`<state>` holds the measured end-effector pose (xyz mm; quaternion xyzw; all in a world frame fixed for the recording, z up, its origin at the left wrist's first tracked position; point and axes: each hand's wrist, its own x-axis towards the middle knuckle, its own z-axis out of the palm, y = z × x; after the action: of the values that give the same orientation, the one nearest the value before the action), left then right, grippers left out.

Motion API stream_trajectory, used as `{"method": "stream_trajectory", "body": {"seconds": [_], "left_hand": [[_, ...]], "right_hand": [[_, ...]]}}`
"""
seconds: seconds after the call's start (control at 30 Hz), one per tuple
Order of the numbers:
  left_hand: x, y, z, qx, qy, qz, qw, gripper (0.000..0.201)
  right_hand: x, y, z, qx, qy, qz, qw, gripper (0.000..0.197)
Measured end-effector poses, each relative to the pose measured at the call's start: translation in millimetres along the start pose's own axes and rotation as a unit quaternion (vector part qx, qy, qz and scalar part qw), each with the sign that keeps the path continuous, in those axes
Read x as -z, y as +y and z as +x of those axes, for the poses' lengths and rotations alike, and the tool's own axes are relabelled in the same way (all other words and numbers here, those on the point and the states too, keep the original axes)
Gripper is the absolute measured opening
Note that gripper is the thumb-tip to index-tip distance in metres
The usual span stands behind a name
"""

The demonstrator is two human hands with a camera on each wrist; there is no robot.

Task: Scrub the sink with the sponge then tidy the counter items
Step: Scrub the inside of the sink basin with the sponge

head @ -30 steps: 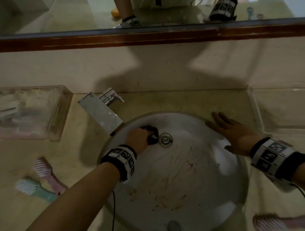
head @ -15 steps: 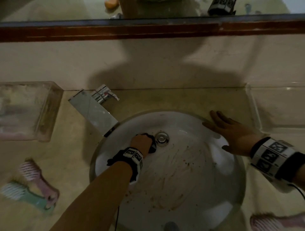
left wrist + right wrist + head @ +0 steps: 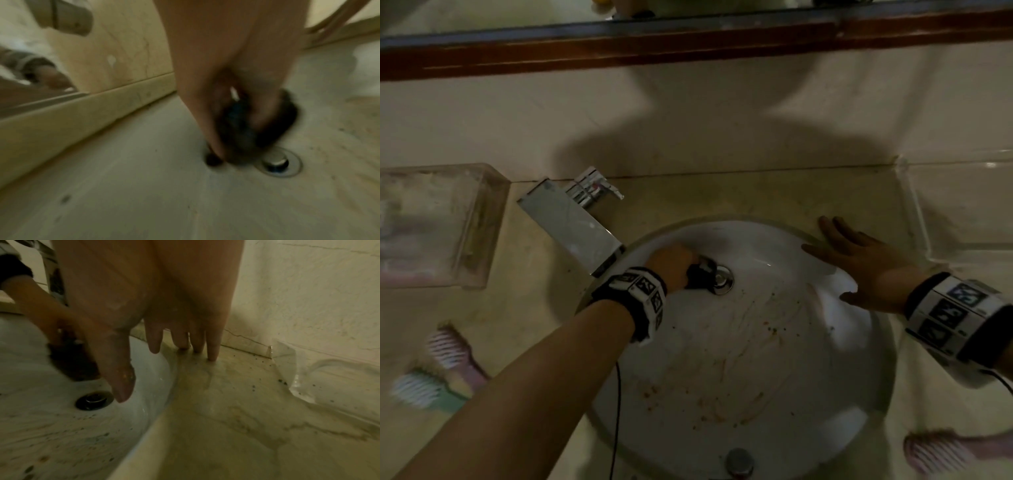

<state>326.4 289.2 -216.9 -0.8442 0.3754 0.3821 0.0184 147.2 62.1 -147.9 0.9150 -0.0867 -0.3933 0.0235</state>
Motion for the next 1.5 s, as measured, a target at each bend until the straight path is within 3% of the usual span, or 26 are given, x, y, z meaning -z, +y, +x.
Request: {"method": "stream_trajectory", "body": {"seconds": [0.07,0.13,0.23,0.37,0.5,1.0,1.13,1.2,1.37,1.5], "left_hand": [[-6.2,1.9,7.0,0.003,0.034,-0.001,0.999,0.040],[-20.7,6.2,11.9,-0.016,0.037,0.019,0.999,0.039],[-39.1,8.2,22.1,-0.003,0.013,0.000,1.000,0.022],[-46.9,7.4,29.8,0.040,-0.007,-0.015,0.999,0.049],[-50.8,11.6,33.1,0.039,-0.034,-0.030,0.998,0.046],[-78.8,37.4,-30.4,0.047,-0.102,0.037,0.993,0.016],[-57.0,21.7,-46.3,0.039,-0.133,0.019,0.990,0.038],[-41.8,7.1,-47.1,0.049,-0.111,-0.009,0.993,0.037],[-29.4,-23.0,-35.5,0.100,0.045,-0.044,0.993,0.045],[-51.4,-19.1,-27.2,0.112,0.022,0.045,0.992,0.044]], "right_hand": [[0.8,-0.5,0.6,-0.004,-0.006,-0.004,1.000,0.104],[1.1,-1.5,1.0,-0.006,-0.006,-0.006,1.000,0.103],[-1.5,-0.3,1.4,-0.005,-0.005,-0.010,1.000,0.102],[0.5,0.3,0.8,-0.006,-0.005,-0.006,1.000,0.102],[-0.3,1.3,1.5,-0.009,-0.005,-0.004,1.000,0.102],[-4.3,-2.1,3.1,-0.003,0.010,-0.011,1.000,0.092],[-4.7,-0.1,4.1,0.003,0.012,-0.008,1.000,0.092],[-7.1,-0.1,4.9,0.002,0.015,-0.014,1.000,0.092],[-9.4,0.3,6.0,0.001,0.017,-0.017,1.000,0.091],[-9.4,1.5,5.9,0.004,0.016,-0.015,1.000,0.089]]}}
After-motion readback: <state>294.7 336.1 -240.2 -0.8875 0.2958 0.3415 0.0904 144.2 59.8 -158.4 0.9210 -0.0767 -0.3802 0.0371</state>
